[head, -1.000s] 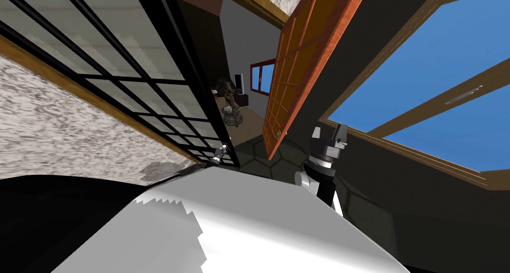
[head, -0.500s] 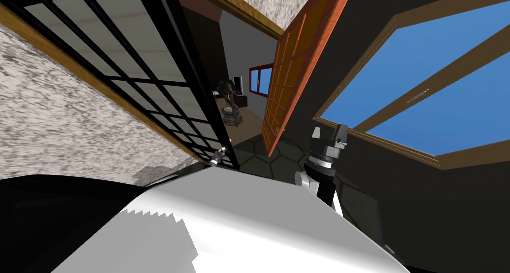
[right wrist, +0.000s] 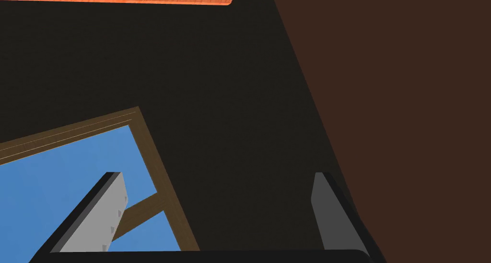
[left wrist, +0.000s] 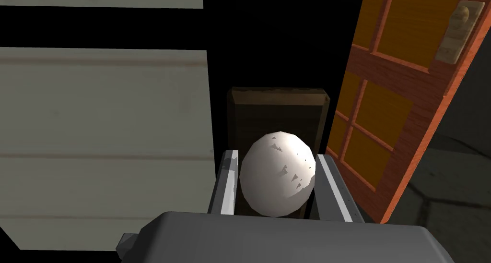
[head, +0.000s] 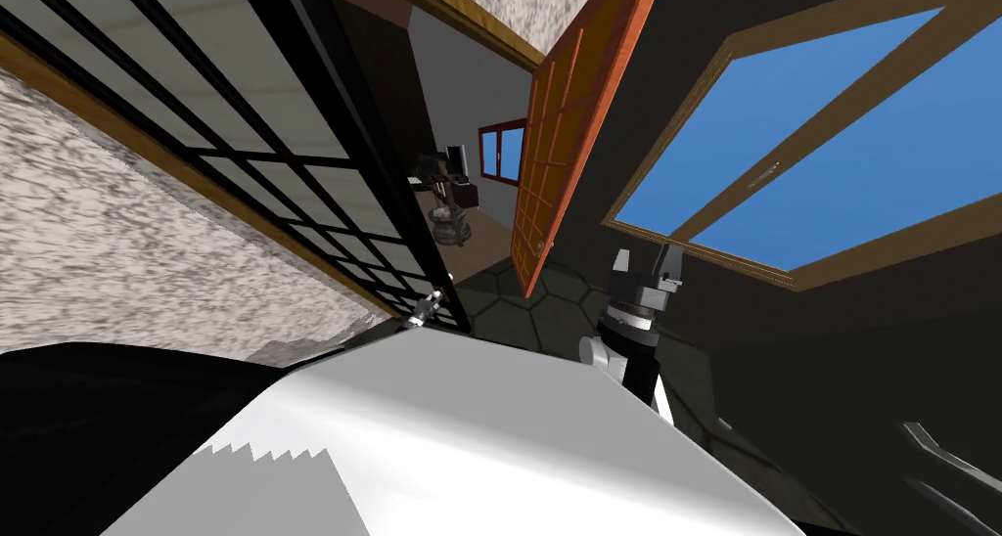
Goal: Pull the door open
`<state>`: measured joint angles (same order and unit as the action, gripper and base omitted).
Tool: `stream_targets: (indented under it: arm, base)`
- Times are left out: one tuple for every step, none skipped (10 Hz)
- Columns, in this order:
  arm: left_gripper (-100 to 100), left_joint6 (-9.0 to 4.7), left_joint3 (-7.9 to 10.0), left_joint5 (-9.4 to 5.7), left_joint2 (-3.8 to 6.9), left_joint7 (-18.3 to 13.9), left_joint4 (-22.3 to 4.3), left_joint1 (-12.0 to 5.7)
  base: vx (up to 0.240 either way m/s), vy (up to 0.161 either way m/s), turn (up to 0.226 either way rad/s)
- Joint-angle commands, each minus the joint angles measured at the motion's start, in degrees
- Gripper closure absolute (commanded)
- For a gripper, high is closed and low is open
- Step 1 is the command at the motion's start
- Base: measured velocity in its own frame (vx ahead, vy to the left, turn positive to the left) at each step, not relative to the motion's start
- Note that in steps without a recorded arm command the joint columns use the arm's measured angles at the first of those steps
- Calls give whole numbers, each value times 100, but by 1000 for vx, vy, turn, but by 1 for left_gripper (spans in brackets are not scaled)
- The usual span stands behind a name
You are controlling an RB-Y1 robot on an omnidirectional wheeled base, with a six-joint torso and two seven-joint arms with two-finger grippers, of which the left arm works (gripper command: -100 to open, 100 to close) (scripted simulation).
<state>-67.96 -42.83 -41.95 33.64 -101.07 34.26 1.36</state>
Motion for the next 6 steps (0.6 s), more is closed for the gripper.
stream_targets:
  arm:
    - [100,-170,-106,44,42,-108,-96,46]
    - [100,-249,-156,64,78,-155,-113,72]
    - [100,-317,-199,81,109,-195,-127,94]
    - [100,-387,-243,99,141,-236,-141,117]
    - [100,-329,-233,101,92,-211,-155,88]
    - [100,-390,-270,122,96,-254,-206,105]
  base:
    - [-220,93,-149]
    - [-202,89,-113]
    - [-207,77,-100]
    - [-220,68,-113]
    - [-101,28,-25]
    - [-144,62,-134]
